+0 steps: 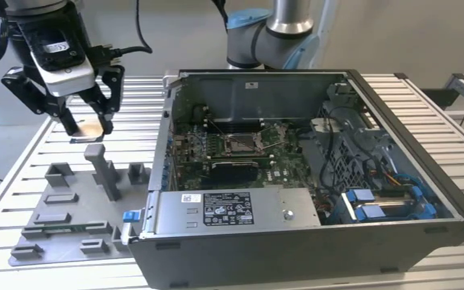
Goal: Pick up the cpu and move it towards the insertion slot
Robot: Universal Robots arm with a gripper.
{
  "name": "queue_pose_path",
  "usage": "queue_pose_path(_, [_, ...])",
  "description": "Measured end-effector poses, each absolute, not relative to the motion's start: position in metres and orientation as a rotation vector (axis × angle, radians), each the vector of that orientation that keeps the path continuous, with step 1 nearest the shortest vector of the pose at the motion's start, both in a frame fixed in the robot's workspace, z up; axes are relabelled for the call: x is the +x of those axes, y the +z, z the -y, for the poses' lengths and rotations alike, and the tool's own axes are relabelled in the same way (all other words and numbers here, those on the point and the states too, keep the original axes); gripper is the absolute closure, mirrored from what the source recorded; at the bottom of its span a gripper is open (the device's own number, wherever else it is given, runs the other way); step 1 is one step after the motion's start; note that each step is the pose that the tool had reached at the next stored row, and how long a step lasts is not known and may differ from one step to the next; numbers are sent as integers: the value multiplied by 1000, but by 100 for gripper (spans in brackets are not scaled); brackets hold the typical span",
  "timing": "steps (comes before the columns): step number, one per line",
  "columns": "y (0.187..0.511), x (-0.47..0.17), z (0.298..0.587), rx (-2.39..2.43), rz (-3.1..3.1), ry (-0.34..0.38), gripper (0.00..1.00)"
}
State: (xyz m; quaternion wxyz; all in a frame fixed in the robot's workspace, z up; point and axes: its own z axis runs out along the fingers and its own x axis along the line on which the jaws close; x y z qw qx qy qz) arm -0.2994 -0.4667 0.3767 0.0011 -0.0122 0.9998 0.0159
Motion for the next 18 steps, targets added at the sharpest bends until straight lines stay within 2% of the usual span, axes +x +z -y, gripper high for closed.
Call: queue_pose_path(18, [377, -258, 467, -38, -3139, 50, 100])
